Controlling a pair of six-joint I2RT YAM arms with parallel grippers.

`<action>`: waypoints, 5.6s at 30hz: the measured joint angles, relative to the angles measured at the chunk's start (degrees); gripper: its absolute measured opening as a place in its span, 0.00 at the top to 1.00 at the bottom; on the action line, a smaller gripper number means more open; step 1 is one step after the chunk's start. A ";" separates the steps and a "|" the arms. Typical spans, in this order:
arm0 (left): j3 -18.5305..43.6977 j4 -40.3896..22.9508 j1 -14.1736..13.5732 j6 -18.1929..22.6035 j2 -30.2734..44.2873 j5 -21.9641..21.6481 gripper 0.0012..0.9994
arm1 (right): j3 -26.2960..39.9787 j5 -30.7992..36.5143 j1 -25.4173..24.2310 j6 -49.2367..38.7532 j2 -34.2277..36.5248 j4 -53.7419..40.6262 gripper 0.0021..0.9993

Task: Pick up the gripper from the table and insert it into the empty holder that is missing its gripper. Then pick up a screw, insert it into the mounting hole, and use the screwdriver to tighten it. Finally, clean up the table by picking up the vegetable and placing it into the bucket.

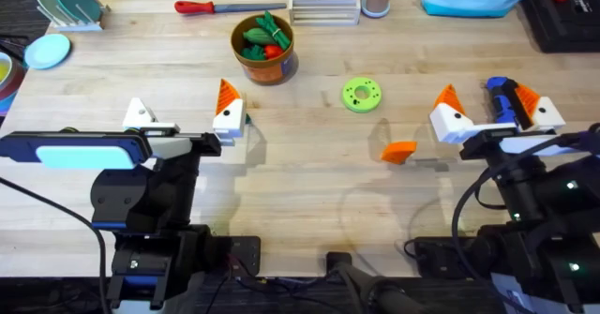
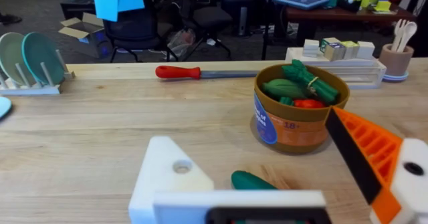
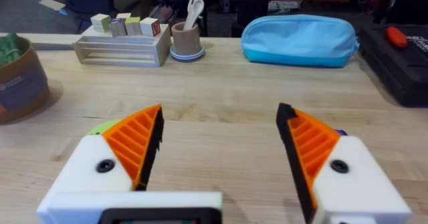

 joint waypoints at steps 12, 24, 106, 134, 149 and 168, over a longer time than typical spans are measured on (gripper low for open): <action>0.00 0.00 0.00 0.09 0.00 0.00 0.01 | 0.04 0.48 0.00 -0.04 0.00 -0.62 0.01; 12.58 -11.05 0.00 0.26 0.80 -0.11 0.01 | 14.29 0.66 0.00 9.65 6.94 -17.90 0.01; 49.75 -29.64 -28.79 -18.67 42.62 8.15 0.01 | 55.28 0.68 0.00 -10.97 46.71 -35.32 0.01; 22.67 -1.14 -29.11 1.55 24.08 15.32 0.01 | 55.28 0.68 0.00 -10.97 46.71 -35.35 0.01; 0.00 5.68 -29.27 1.11 0.10 19.74 0.01 | 55.28 0.68 0.00 -10.97 46.71 -35.36 0.01; 0.00 -2.08 -29.33 0.21 0.22 19.98 0.01 | 55.28 0.68 0.00 -10.97 46.73 -35.39 0.01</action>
